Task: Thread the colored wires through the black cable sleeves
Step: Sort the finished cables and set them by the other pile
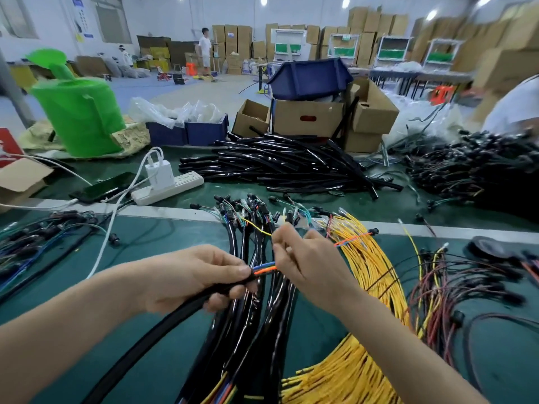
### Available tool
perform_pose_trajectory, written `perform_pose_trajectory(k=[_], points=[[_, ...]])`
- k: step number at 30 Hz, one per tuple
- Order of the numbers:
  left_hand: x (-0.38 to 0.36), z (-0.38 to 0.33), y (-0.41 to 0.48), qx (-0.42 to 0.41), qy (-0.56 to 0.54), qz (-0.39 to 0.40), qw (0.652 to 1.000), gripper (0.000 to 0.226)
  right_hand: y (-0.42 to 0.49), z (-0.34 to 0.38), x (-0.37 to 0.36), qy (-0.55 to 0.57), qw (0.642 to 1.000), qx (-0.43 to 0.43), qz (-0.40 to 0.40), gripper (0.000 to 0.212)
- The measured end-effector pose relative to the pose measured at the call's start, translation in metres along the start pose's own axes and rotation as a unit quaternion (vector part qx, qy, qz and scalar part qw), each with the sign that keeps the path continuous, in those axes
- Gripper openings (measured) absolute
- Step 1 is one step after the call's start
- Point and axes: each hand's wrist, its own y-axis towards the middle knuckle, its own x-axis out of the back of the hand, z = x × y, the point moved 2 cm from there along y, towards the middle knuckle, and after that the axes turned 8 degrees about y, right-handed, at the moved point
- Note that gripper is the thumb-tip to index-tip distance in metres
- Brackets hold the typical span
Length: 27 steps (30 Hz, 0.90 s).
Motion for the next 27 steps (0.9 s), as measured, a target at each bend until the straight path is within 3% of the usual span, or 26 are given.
perform_pose_trajectory(k=[3, 5, 11, 14, 18, 21, 23, 25, 27], points=[[-0.002, -0.022, -0.001, -0.051, 0.027, -0.010, 0.998, 0.022, 0.019, 0.030, 0.014, 0.005, 0.997, 0.069, -0.030, 0.033], [-0.003, -0.034, -0.006, -0.095, 0.024, -0.015, 0.995, 0.022, 0.029, 0.038, 0.022, 0.084, 0.993, 0.063, -0.047, 0.032], [0.010, -0.044, -0.028, -0.162, 0.000, -0.061, 0.985, 0.025, 0.048, 0.007, 0.024, 0.251, 0.958, -0.104, -0.092, 0.032], [0.017, -0.041, -0.040, -0.144, 0.018, -0.090, 0.985, 0.026, 0.059, 0.014, 0.034, 0.201, 0.970, -0.094, -0.103, 0.022], [0.019, -0.048, -0.054, -0.151, 0.053, -0.116, 0.980, 0.027, 0.078, 0.062, 0.048, 0.015, 0.995, 0.031, -0.096, 0.011], [0.015, -0.055, -0.066, -0.176, 0.087, -0.089, 0.976, 0.024, 0.068, 0.099, 0.049, -0.108, 0.982, 0.110, -0.109, 0.037], [0.010, -0.054, -0.071, -0.184, 0.103, -0.081, 0.974, 0.023, 0.057, 0.104, 0.049, -0.103, 0.980, 0.132, -0.106, 0.045], [0.008, -0.053, -0.073, -0.182, 0.101, -0.080, 0.975, 0.020, 0.050, 0.094, 0.046, -0.042, 0.992, 0.087, -0.085, 0.050], [0.009, -0.051, -0.075, -0.177, 0.099, -0.082, 0.976, 0.019, 0.045, 0.076, 0.044, 0.043, 0.998, -0.020, -0.049, 0.067]])
